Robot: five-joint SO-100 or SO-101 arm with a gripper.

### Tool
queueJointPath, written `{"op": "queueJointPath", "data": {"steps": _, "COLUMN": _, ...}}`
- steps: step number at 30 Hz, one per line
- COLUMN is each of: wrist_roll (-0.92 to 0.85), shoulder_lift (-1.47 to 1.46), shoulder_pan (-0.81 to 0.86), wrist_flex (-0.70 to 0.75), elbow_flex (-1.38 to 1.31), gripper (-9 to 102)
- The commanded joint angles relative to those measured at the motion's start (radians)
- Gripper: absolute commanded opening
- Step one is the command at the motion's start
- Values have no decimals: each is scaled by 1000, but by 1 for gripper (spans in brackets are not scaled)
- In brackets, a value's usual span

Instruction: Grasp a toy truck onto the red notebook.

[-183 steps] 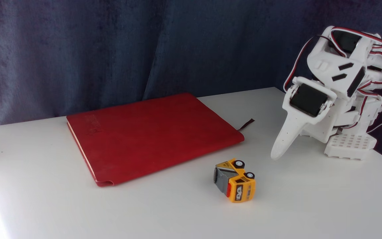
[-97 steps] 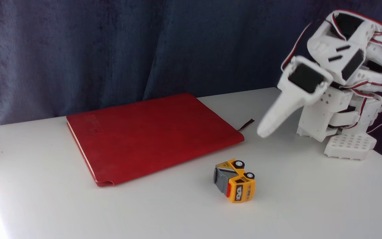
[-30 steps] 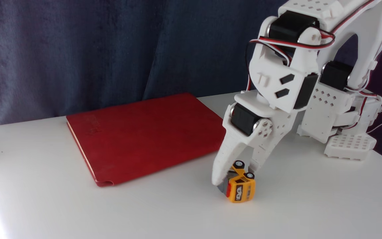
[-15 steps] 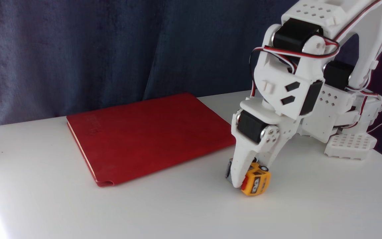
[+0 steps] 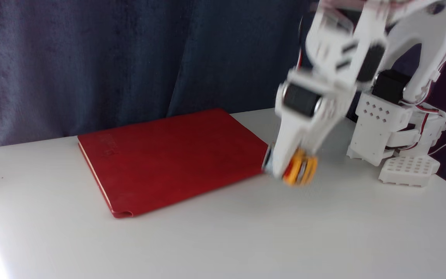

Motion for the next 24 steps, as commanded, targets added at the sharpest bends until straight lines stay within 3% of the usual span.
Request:
{"op": "queueJointPath", "data": {"steps": 1, "wrist_roll": -86, "shoulder_lift": 132, "shoulder_pan": 91, "wrist_flex": 112, "elbow_flex": -81, "gripper": 5}}
{"op": "queueJointPath", "data": {"steps": 8, "wrist_roll": -258, "shoulder_lift": -213, "shoulder_pan": 342, "wrist_flex": 106, "elbow_flex": -365, "gripper": 5}}
{"op": "queueJointPath", "data": {"steps": 17, "wrist_roll": -333, "shoulder_lift": -472, "shoulder_pan": 431, "wrist_flex": -12, "elbow_flex": -426, "gripper": 5}}
{"op": "queueJointPath", "data": {"steps": 24, "wrist_roll": -396, "shoulder_lift": -578, "shoulder_pan": 489, "wrist_flex": -9, "elbow_flex": -512, "gripper": 5}}
